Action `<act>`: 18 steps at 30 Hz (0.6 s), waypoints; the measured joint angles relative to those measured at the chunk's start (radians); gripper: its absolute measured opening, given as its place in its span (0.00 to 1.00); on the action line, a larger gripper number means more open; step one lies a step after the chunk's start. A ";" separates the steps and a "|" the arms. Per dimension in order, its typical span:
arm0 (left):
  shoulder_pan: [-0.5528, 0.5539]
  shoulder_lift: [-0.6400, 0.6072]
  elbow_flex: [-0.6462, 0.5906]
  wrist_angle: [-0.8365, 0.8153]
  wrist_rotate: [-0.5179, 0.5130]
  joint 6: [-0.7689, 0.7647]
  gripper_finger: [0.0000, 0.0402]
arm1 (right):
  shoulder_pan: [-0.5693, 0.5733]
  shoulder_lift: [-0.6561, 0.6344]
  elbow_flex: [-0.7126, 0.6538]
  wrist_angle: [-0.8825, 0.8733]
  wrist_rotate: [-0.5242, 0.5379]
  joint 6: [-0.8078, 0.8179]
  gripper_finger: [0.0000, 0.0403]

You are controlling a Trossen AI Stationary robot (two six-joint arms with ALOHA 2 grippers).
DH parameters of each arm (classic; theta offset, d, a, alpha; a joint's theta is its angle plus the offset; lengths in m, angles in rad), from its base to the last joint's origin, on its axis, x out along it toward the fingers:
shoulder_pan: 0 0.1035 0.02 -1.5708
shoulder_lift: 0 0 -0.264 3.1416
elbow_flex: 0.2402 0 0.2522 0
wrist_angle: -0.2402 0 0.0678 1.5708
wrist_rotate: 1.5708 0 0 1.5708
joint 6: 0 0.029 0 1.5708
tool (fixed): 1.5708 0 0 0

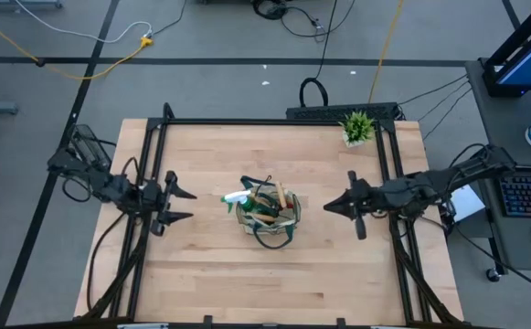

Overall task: Pick & Place Garden tools in Gardening bag
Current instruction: Return to Home Position

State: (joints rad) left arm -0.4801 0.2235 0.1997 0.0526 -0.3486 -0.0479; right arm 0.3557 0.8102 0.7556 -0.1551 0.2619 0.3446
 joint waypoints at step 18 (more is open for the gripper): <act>0.105 -0.218 0.003 -0.235 0.087 -0.031 0.61 | 0.000 -0.441 -0.295 0.003 -0.002 0.010 0.00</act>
State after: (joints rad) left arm -0.3752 0.0057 0.2028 -0.1820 -0.2613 -0.0785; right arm 0.3555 0.3688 0.4606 -0.1517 0.2604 0.3546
